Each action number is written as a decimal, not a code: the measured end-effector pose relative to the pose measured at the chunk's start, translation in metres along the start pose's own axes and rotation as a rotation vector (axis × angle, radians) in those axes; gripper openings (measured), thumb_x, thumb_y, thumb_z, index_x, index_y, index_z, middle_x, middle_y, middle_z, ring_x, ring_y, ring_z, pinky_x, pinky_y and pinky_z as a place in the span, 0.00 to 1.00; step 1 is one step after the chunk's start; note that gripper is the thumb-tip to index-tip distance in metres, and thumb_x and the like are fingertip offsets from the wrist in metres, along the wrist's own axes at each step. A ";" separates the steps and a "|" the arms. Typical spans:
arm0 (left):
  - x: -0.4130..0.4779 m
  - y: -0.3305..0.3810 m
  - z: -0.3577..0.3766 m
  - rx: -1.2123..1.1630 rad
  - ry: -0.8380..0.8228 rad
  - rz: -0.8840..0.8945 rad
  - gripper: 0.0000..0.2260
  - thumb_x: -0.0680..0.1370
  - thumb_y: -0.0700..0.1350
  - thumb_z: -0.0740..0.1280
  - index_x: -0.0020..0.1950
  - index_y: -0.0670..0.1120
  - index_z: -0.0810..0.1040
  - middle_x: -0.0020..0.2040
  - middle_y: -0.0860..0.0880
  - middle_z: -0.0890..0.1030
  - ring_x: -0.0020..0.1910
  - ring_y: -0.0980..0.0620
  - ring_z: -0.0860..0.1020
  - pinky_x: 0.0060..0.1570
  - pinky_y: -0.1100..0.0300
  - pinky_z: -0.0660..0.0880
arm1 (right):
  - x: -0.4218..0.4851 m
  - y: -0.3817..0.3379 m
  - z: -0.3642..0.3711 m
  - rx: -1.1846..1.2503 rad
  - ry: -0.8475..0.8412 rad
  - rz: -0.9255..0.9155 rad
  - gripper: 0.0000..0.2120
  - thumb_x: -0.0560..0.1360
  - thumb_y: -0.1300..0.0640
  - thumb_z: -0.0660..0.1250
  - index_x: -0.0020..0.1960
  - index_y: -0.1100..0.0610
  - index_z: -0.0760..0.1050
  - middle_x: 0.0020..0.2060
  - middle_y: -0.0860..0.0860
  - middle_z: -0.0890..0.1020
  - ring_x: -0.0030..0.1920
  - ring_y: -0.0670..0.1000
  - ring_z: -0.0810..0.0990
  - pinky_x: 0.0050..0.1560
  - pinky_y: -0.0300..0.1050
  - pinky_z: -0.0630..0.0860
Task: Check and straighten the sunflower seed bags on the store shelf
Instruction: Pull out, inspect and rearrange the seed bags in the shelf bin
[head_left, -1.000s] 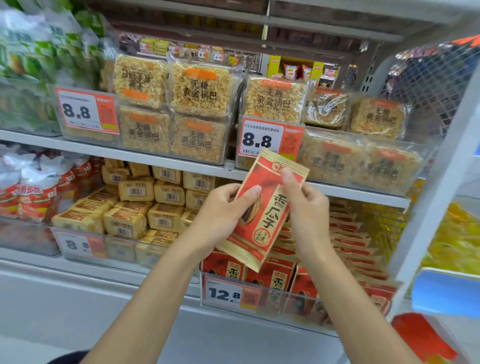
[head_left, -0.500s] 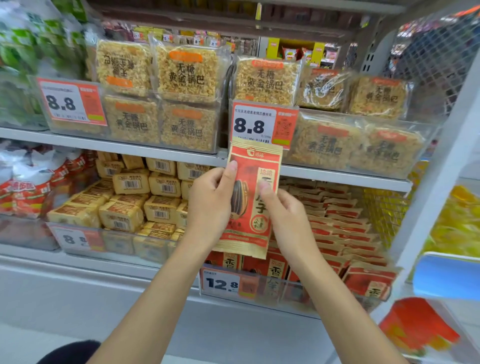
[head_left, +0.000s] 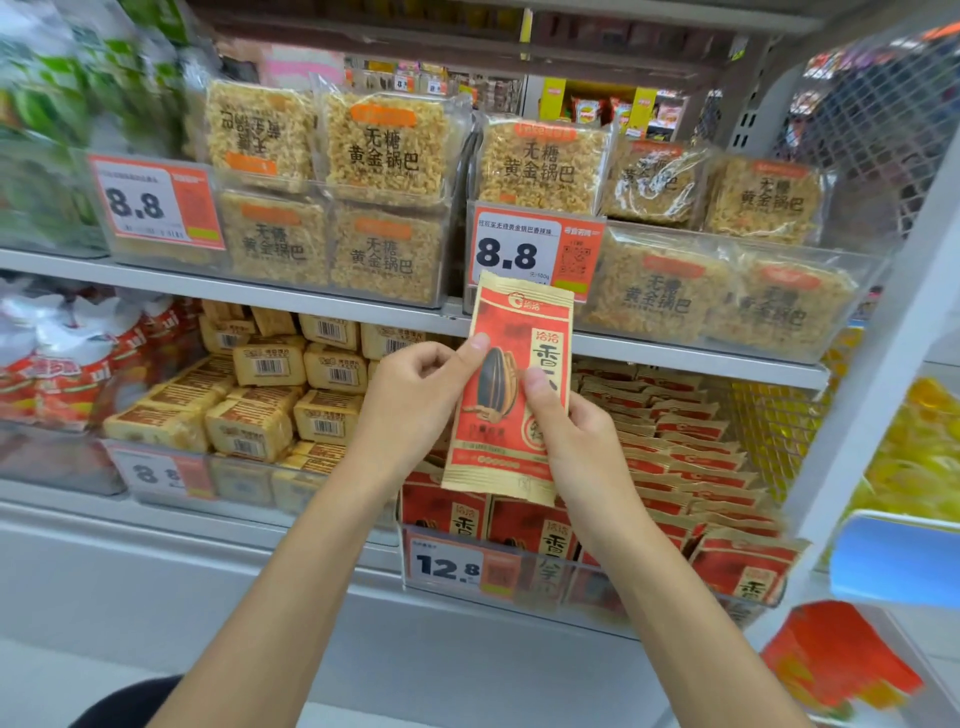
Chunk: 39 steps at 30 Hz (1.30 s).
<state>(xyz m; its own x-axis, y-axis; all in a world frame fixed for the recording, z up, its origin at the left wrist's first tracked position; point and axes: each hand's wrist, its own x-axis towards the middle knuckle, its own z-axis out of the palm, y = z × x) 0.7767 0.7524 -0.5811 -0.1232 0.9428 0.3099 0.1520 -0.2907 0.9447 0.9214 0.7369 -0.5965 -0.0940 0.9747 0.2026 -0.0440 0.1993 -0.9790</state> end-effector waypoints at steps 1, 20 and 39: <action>0.000 0.000 -0.001 0.016 0.019 0.032 0.20 0.78 0.57 0.67 0.40 0.40 0.80 0.31 0.49 0.82 0.29 0.57 0.79 0.32 0.61 0.74 | 0.000 0.000 -0.001 0.014 -0.018 -0.003 0.21 0.72 0.41 0.64 0.56 0.54 0.80 0.47 0.52 0.87 0.48 0.51 0.86 0.53 0.49 0.81; -0.022 0.027 -0.003 -0.237 -0.047 -0.015 0.22 0.83 0.58 0.54 0.48 0.48 0.85 0.46 0.49 0.86 0.45 0.53 0.85 0.52 0.51 0.80 | -0.018 -0.008 0.014 -0.268 -0.199 -0.391 0.25 0.81 0.42 0.51 0.77 0.37 0.54 0.75 0.35 0.58 0.75 0.36 0.55 0.75 0.41 0.58; -0.011 0.009 -0.013 -0.285 -0.131 -0.041 0.13 0.83 0.46 0.61 0.64 0.44 0.78 0.52 0.47 0.86 0.50 0.49 0.85 0.46 0.58 0.82 | -0.004 0.007 0.005 -0.099 -0.077 -0.174 0.13 0.79 0.54 0.64 0.62 0.55 0.77 0.53 0.46 0.85 0.53 0.45 0.83 0.49 0.36 0.79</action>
<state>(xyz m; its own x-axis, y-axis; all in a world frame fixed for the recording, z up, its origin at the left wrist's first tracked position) 0.7669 0.7375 -0.5746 0.0068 0.9624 0.2715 -0.1339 -0.2682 0.9540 0.9161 0.7336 -0.6046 -0.1695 0.9149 0.3663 0.0313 0.3765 -0.9259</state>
